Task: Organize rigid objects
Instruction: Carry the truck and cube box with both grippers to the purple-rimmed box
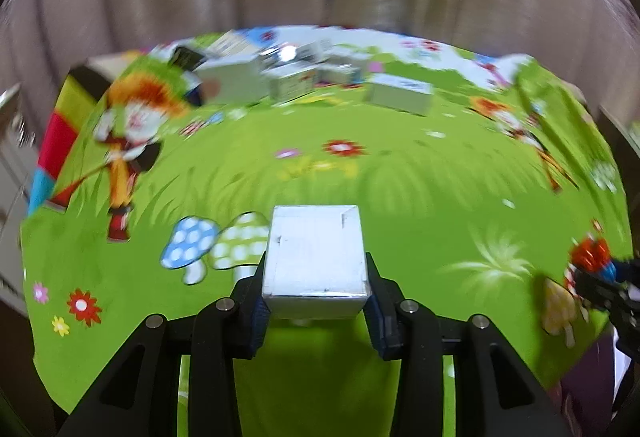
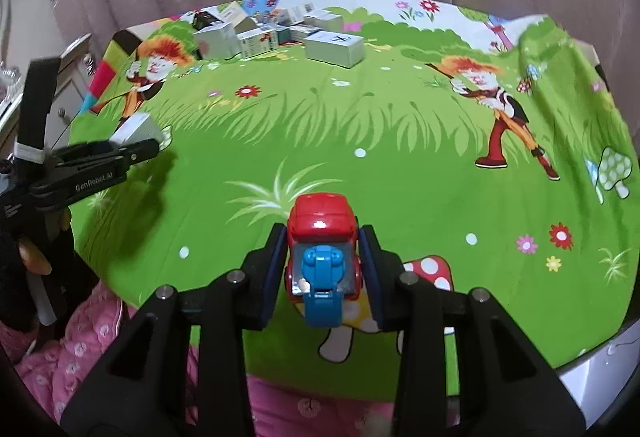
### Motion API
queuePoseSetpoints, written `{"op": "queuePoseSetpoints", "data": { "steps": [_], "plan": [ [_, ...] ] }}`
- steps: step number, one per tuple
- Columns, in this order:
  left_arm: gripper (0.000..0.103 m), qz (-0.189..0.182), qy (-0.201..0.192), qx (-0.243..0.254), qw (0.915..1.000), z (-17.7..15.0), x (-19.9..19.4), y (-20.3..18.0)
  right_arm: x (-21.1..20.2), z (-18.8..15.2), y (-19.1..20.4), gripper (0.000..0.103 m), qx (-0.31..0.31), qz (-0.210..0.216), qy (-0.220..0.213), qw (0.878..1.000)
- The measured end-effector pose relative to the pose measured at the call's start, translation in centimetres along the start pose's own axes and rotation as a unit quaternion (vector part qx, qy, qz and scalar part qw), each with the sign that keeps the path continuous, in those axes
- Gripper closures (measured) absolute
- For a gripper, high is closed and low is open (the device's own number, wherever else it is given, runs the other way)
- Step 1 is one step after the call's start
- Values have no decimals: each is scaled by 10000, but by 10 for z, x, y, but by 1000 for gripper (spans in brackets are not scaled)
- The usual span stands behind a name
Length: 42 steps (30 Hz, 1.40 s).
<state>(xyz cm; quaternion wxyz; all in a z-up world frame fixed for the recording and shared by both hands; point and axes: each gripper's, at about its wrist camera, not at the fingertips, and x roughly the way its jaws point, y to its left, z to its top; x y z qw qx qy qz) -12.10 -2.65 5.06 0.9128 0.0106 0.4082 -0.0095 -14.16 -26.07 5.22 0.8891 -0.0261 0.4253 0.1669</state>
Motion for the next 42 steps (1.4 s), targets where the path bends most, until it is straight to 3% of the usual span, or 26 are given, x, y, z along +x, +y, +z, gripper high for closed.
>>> {"op": "queuePoseSetpoints", "data": {
  "steps": [10, 19, 23, 28, 34, 37, 42],
  "plan": [
    [62, -540, -4, 1142, 9920, -22, -16, -86, -36, -27, -18, 62, -82, -658, 112, 9977],
    [62, -856, -94, 2079, 9743, -41, -37, -146, -64, -61, -50, 62, 160, -1031, 142, 9944],
    [62, -1054, -107, 2505, 9623, -44, -45, -174, -73, -76, -68, 62, 365, -1169, 166, 9923],
    [62, -1565, 39, 2853, 9456, -42, -53, -216, -84, -93, -94, 62, 627, -1449, 226, 9872],
    [62, -2291, 289, 3381, 9123, -50, -64, -284, -103, -120, -135, 62, 1051, -1818, 302, 9772],
    [62, -2619, 521, 3448, 8999, -56, -67, -308, -114, -135, -153, 62, 1268, -1990, 341, 9712],
    [62, -2781, 709, 3761, 8810, -71, -66, -342, -130, -160, -181, 62, 1623, -2227, 408, 9604]
  ]
}}
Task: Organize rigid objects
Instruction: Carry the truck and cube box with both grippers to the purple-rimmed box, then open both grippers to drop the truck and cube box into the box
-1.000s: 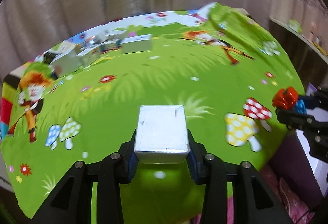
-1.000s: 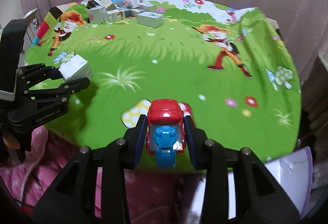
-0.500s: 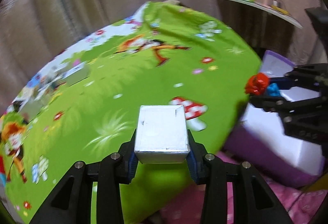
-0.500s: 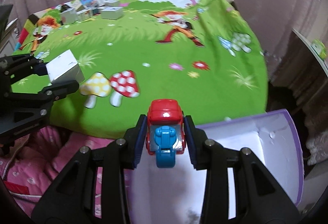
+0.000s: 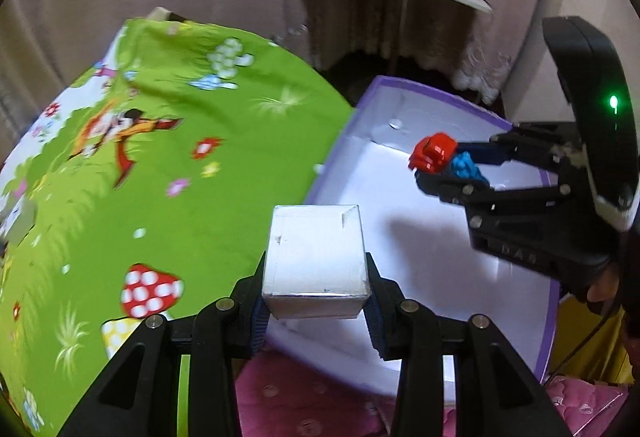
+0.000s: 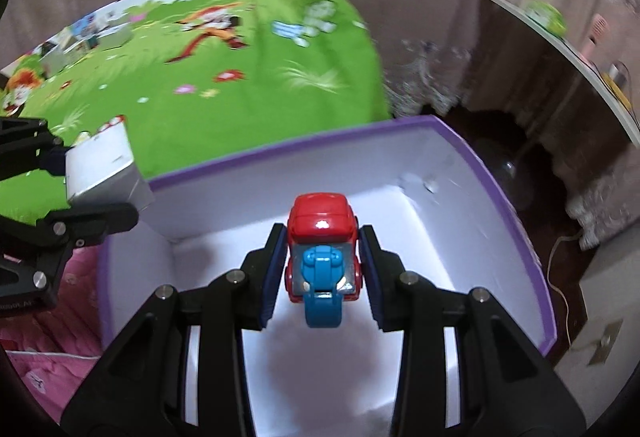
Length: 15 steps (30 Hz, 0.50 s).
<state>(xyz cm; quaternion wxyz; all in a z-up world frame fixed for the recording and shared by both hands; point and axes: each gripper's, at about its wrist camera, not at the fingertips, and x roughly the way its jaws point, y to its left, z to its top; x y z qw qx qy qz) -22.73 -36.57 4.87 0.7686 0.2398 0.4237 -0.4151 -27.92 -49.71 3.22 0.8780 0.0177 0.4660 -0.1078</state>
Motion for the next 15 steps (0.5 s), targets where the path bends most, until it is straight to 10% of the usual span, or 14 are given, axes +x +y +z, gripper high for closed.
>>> {"op": "queuePoseSetpoints", "data": {
  "steps": [15],
  "plan": [
    [54, -963, -173, 577, 9935, -1, 7, -52, 5, -22, -48, 59, 382, -426, 379, 9976]
  ]
}}
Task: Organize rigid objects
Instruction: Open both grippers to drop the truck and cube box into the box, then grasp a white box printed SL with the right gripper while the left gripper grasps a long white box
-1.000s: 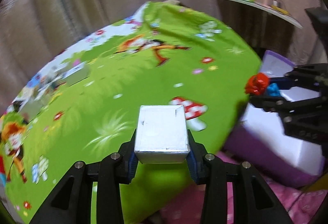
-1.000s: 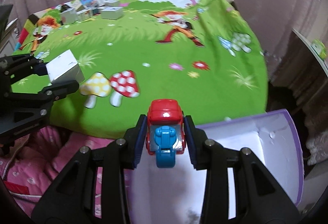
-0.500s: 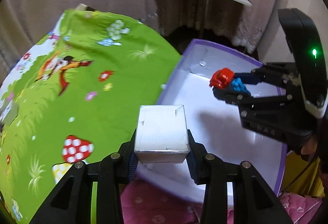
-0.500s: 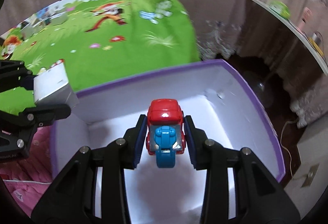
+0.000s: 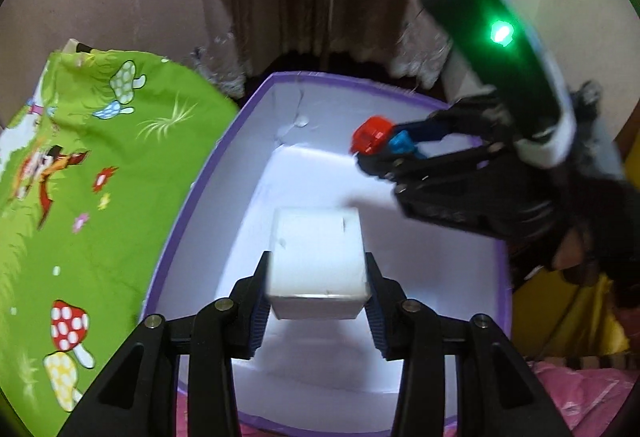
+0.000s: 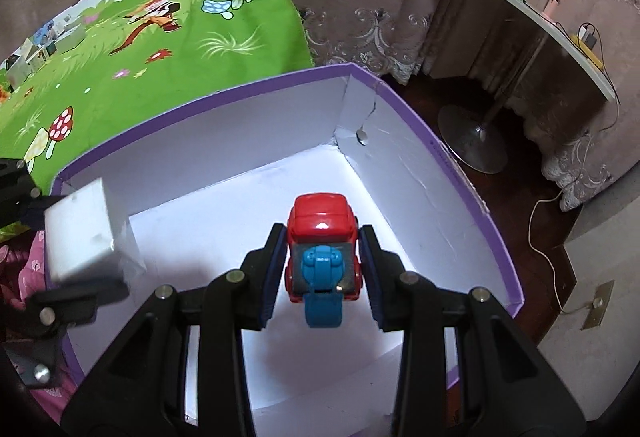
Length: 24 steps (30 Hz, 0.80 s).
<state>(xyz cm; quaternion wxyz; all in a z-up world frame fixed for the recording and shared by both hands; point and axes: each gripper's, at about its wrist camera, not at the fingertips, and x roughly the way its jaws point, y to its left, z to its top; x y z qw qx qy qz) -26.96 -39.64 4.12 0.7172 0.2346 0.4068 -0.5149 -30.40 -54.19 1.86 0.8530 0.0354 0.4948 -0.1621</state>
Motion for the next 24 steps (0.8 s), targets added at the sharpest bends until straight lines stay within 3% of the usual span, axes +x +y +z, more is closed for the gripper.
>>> {"op": "queuePoseSetpoints", "data": {
  "steps": [1, 2, 5, 10, 13, 18, 24],
  "plan": [
    [48, -70, -67, -82, 9999, 0, -3, 5, 1, 2, 0, 56, -4, -20, 24, 10000],
    [46, -122, -181, -217, 9995, 0, -8, 12, 1, 4, 0, 45, 2, -80, 26, 10000],
    [40, 50, -458, -643, 9969, -3, -23, 41, -5, 10, 0, 28, 55, -139, -72, 9999],
    [38, 726, -736, -1225, 9871, -21, -50, 95, -16, 27, 14, 27, -73, -139, -262, 9995],
    [38, 1238, -831, -1662, 9748, -44, -67, 137, -21, 42, 43, 26, -262, 121, -422, 9987],
    [38, 2368, -799, -2402, 9380, -100, -99, 219, -20, 74, 129, 26, -1115, 967, -575, 9874],
    [37, 3710, -504, -3276, 8674, -181, -143, 327, 10, 124, 259, 19, -2295, 1870, -706, 9526]
  ]
}}
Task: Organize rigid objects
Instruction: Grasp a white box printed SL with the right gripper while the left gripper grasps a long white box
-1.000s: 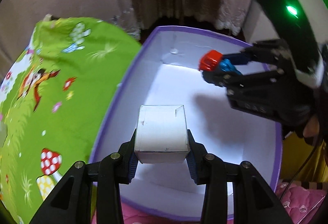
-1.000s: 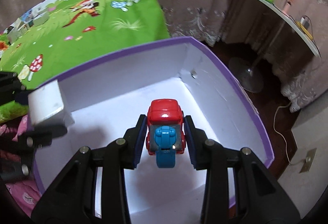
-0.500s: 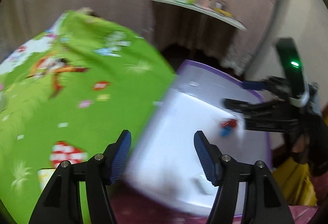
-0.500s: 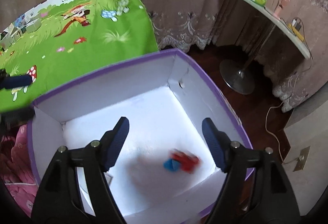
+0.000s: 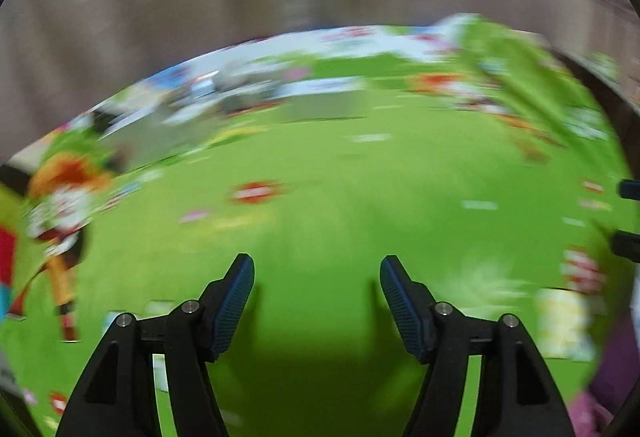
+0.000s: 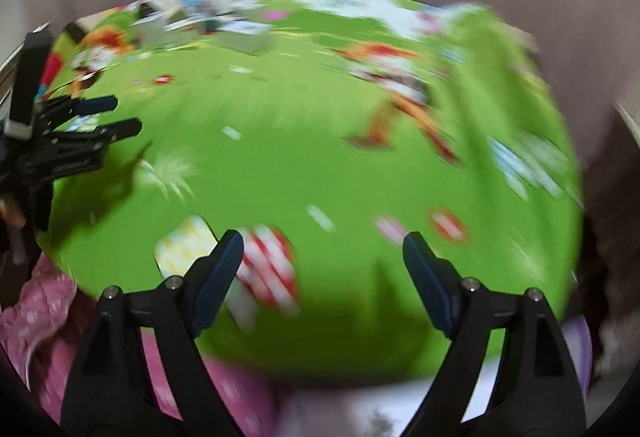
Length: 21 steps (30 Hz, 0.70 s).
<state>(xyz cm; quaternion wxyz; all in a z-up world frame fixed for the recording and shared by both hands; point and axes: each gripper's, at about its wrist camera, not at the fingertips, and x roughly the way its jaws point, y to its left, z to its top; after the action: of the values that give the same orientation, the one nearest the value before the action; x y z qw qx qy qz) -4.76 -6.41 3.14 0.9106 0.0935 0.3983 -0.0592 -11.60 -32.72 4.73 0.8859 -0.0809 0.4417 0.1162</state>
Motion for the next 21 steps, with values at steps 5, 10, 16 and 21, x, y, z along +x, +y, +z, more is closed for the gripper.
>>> {"op": "queuePoseSetpoints", "data": {
  "steps": [5, 10, 16, 21],
  "plan": [
    [37, 730, 102, -797, 9941, 0, 30, 84, 86, 62, 21, 19, -331, 623, 196, 9973],
    [35, 418, 334, -1605, 9856, -8, 43, 124, 150, 128, 18, 17, -423, 832, 254, 9953],
    [16, 350, 431, -1447, 9879, -6, 48, 112, 208, 198, 42, 12, -925, 991, 271, 9904],
    [12, 280, 459, -1388, 9889, -3, 50, 110, 238, 239, 71, 11, -1305, 1212, 302, 9835]
  ]
}}
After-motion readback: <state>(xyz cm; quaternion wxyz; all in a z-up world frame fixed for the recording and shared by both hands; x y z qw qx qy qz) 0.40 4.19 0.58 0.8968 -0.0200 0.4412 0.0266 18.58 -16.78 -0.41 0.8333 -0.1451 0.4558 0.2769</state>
